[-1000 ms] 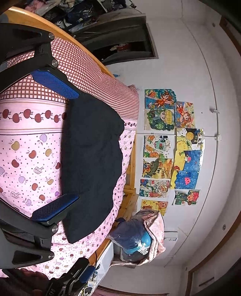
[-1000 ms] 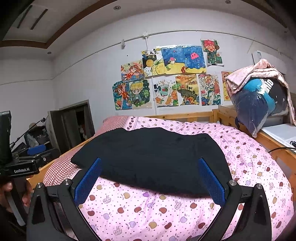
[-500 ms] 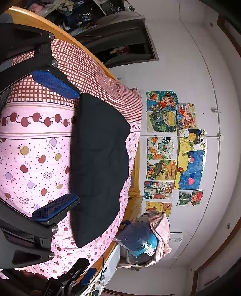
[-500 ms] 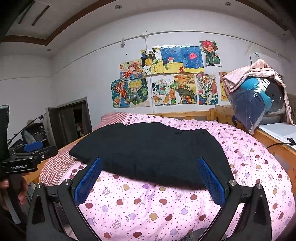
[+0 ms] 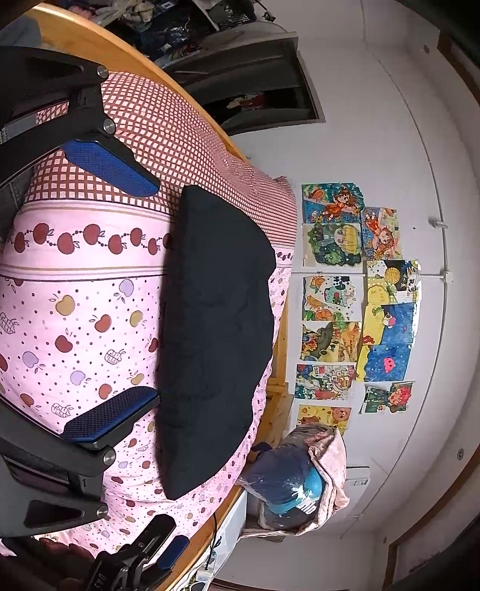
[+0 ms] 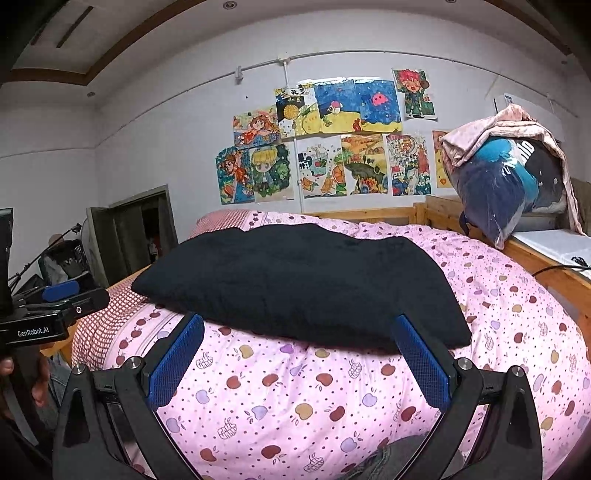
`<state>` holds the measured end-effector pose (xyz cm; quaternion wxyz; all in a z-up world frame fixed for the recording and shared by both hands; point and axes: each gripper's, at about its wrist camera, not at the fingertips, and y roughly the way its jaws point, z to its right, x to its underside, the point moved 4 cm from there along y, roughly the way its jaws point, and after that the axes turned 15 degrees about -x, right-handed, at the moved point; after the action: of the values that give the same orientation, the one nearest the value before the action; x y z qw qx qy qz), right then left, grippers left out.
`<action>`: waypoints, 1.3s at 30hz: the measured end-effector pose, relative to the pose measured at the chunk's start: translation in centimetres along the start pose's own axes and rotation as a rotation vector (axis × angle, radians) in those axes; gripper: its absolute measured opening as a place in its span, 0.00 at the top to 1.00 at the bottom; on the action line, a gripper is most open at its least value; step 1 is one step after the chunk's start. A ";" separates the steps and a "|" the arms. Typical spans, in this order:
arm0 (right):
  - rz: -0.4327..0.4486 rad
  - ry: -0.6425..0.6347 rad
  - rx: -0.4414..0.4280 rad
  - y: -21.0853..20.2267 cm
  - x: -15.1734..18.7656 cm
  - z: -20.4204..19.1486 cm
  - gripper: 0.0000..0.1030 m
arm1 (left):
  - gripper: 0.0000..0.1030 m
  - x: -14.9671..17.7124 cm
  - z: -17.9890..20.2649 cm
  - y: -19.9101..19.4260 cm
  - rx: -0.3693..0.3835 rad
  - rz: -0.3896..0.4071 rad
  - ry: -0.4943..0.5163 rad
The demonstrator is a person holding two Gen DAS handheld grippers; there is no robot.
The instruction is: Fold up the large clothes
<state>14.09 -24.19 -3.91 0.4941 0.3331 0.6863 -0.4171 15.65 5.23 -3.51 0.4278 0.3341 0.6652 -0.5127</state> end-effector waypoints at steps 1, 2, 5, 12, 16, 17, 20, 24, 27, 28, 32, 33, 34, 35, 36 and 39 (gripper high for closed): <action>-0.001 0.004 0.000 0.1 0.2 0.1 0.02 | 0.00 0.1 0.0 0.0 0.001 -0.001 0.000; -0.001 0.006 -0.001 0.1 0.3 0.1 0.02 | 0.00 0.4 0.1 0.1 0.003 -0.003 0.000; 0.003 0.007 -0.001 0.2 0.8 0.1 0.02 | 0.00 0.9 0.2 0.2 0.007 -0.006 0.001; -0.011 -0.010 0.014 0.8 2.3 -0.2 0.02 | 0.00 1.9 0.6 0.5 0.004 0.011 0.017; -0.024 0.005 0.021 1.2 2.9 0.0 0.02 | 0.00 2.3 0.9 0.9 -0.002 0.008 0.028; -0.027 0.008 0.025 1.4 3.0 0.1 0.02 | 0.00 2.3 0.9 1.0 -0.002 0.004 0.027; -0.037 0.018 0.033 1.6 3.3 0.2 0.02 | 0.00 2.5 1.0 1.3 -0.002 -0.003 0.023; -0.043 0.026 0.038 1.9 3.6 0.4 0.02 | 0.00 2.6 0.9 1.5 -0.005 -0.008 0.022; -0.045 0.030 0.039 2.0 3.7 0.5 0.02 | 0.00 2.7 0.9 1.6 -0.007 -0.009 0.022; -0.044 0.030 0.039 2.0 3.7 0.5 0.02 | 0.00 2.7 0.9 1.6 -0.006 -0.009 0.022; -0.043 0.033 0.039 2.0 3.7 0.6 0.02 | 0.00 2.7 0.9 1.6 -0.005 -0.008 0.022; -0.042 0.034 0.040 2.0 3.7 0.6 0.02 | 0.00 2.7 0.8 1.6 -0.005 -0.009 0.021; -0.042 0.035 0.039 1.9 3.8 0.7 0.02 | 0.00 2.7 0.9 1.6 -0.005 -0.010 0.021; -0.042 0.036 0.039 1.9 3.8 0.6 0.02 | 0.00 2.7 0.8 1.6 -0.006 -0.010 0.020; -0.042 0.037 0.039 1.9 3.8 0.6 0.02 | 0.00 2.7 0.8 1.6 -0.007 -0.010 0.019; -0.042 0.037 0.039 1.9 3.8 0.6 0.02 | 0.00 2.8 0.8 1.8 -0.007 -0.011 0.015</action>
<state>14.89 -23.75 -8.12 0.4658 0.3359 0.6939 -0.4345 16.24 4.95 -6.85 0.4209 0.3327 0.6721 -0.5104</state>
